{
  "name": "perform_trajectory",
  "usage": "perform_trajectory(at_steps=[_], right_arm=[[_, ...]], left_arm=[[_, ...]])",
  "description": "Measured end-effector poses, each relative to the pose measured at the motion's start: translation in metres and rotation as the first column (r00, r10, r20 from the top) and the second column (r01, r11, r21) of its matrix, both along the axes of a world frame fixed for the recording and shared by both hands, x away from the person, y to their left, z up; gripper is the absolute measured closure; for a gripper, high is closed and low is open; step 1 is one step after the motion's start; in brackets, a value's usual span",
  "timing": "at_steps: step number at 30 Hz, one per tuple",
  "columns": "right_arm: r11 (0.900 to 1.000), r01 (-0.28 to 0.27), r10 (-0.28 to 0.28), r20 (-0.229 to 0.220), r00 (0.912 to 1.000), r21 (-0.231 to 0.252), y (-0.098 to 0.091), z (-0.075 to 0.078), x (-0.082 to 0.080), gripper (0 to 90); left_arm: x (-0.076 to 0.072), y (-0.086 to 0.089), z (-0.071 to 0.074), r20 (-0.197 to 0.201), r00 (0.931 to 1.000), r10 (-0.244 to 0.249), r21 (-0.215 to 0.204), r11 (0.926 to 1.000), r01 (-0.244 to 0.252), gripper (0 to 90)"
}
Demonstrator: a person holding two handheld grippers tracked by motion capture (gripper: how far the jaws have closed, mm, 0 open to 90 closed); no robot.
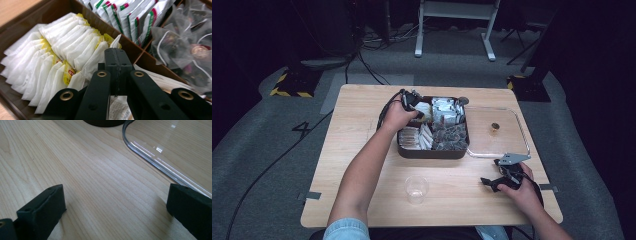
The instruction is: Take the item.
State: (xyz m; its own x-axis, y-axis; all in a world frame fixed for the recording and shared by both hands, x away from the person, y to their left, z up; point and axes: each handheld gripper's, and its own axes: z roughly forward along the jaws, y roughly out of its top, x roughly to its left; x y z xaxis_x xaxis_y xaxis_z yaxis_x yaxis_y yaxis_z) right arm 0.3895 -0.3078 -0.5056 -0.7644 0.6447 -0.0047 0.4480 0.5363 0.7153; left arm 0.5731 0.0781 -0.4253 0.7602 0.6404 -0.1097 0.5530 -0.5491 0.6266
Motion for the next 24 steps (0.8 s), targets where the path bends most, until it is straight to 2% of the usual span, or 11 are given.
perform_trajectory(at_steps=[3, 6, 11, 19, 24], right_arm=[[1.0000, 0.000, 0.000, 0.000, 1.0000, 0.000, 0.000, 0.000, 0.000, 2.0], [1.0000, 0.000, 0.000, 0.000, 1.0000, 0.000, 0.000, 0.000, 0.000, 2.0], [1.0000, 0.000, 0.000, 0.000, 1.0000, 0.000, 0.000, 0.000, 0.000, 2.0], [1.0000, 0.000, 0.000, 0.000, 1.0000, 0.000, 0.000, 0.000, 0.000, 2.0], [1.0000, 0.000, 0.000, 0.000, 1.0000, 0.000, 0.000, 0.000, 0.000, 2.1]], left_arm=[[-0.002, 0.000, 0.004, 0.010, 0.9999, 0.004, -0.008, 1.0000, -0.004, 90.0], [-0.007, 0.001, 0.016, 0.036, 0.9994, 0.004, -0.025, 0.9997, -0.003, 90.0], [-0.014, 0.001, 0.028, 0.057, 0.9983, -0.008, -0.039, 0.9992, 0.010, 90.0], [-0.038, -0.001, 0.052, 0.093, 0.9952, -0.030, -0.064, 0.9973, 0.036, 90.0], [-0.049, 0.001, 0.060, 0.103, 0.9940, -0.036, -0.055, 0.9976, 0.042, 90.0]])
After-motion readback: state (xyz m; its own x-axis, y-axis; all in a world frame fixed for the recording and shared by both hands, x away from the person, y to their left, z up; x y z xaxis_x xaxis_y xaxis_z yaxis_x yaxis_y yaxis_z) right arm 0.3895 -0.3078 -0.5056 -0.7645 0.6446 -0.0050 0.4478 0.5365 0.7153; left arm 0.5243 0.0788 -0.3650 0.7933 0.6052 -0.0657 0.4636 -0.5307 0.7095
